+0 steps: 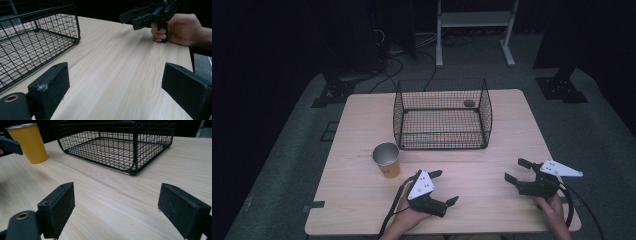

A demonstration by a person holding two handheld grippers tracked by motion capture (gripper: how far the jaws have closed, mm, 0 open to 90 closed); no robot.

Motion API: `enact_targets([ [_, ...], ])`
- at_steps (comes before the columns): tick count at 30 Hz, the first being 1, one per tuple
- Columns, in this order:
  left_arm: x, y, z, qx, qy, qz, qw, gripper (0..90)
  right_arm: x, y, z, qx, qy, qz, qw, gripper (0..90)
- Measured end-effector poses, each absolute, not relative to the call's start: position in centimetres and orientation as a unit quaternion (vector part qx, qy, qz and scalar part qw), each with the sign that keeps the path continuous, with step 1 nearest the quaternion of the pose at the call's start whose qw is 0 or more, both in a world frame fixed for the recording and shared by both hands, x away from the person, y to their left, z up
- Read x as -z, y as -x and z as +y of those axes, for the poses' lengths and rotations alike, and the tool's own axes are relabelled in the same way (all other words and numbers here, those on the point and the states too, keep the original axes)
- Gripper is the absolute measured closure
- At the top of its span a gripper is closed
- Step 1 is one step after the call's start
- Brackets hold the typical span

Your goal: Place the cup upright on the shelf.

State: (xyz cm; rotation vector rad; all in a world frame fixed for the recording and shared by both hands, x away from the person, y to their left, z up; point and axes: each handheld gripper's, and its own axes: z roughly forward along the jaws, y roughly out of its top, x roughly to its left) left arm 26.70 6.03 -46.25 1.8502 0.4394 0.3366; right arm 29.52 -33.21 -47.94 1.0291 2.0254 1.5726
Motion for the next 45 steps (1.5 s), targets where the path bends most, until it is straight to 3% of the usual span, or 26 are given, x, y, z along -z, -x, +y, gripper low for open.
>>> enact_targets([
  [45,42.7,-27.2,10.1,-0.180,-0.768,0.206,0.579,7.4,47.9,-29.5,-33.2,-0.557,-0.369,0.719,0.191,12.9],
])
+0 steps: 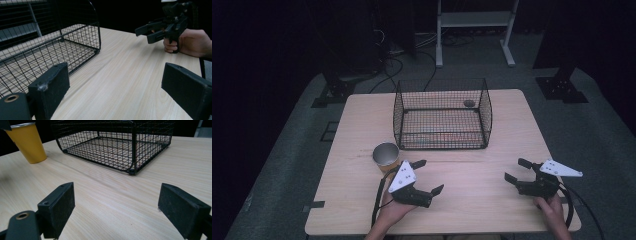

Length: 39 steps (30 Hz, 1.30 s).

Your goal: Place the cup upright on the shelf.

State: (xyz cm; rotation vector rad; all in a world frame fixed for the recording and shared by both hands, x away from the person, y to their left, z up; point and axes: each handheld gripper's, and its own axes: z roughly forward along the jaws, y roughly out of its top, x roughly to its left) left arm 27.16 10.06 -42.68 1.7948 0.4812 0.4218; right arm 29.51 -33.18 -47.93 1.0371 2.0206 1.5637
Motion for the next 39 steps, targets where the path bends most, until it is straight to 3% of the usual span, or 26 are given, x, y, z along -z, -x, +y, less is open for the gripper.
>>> enact_targets([
  [20,39.7,-27.7,14.6,-0.214,-0.754,0.239,0.573,4.0,47.9,-29.5,-33.3,-0.558,-0.376,0.715,0.191,12.9],
  [39,39.4,-28.6,18.6,-0.244,-0.734,0.283,0.567,1.2,47.9,-29.5,-33.3,-0.558,-0.376,0.715,0.191,12.9],
])
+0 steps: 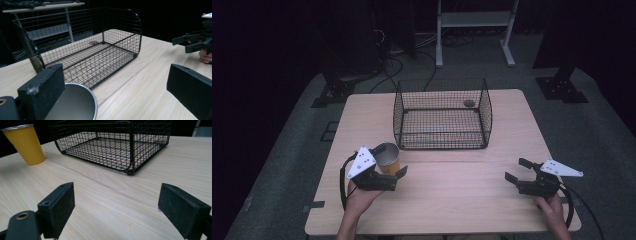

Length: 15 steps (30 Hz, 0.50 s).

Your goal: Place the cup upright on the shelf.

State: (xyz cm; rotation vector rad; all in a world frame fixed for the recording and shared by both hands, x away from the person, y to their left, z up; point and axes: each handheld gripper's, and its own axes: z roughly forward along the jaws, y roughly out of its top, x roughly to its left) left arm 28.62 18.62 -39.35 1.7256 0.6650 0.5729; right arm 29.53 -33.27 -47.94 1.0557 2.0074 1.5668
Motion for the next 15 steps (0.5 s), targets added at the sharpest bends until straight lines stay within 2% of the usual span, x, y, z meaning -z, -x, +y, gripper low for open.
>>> enact_targets([
  [15,40.0,-29.3,20.7,-0.260,-0.729,0.312,0.551,0.0,47.9,-29.5,-33.3,-0.558,-0.376,0.715,0.191,12.9],
])
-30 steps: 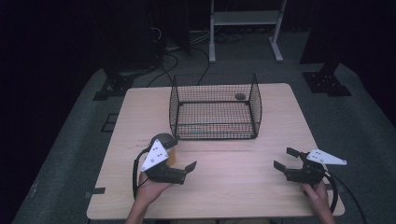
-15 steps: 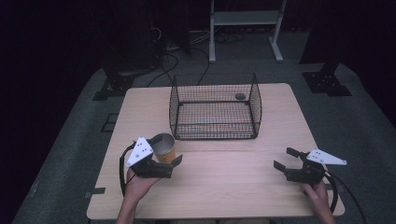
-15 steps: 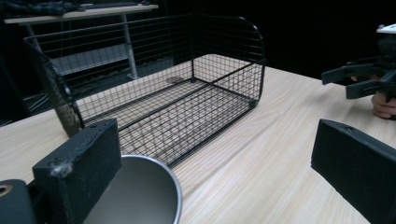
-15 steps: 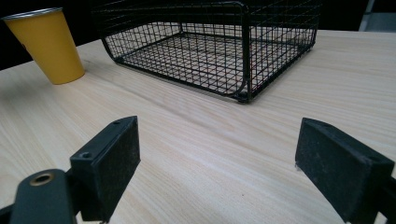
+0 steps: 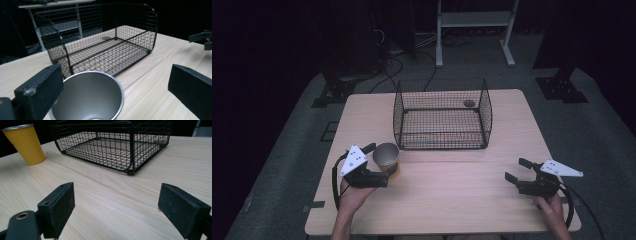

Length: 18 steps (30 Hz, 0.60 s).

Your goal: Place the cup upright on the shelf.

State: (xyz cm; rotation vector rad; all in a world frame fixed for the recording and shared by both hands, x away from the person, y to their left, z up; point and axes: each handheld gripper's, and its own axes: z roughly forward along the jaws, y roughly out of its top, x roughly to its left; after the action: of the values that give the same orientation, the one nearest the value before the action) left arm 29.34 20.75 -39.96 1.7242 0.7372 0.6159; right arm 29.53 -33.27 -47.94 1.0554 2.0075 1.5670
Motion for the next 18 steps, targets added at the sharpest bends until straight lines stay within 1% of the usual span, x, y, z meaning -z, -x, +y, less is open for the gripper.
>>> enact_targets([
  [18,41.7,-30.5,22.2,-0.261,-0.733,0.342,0.527,0.0,47.9,-29.5,-33.3,-0.559,-0.377,0.713,0.191,12.9],
])
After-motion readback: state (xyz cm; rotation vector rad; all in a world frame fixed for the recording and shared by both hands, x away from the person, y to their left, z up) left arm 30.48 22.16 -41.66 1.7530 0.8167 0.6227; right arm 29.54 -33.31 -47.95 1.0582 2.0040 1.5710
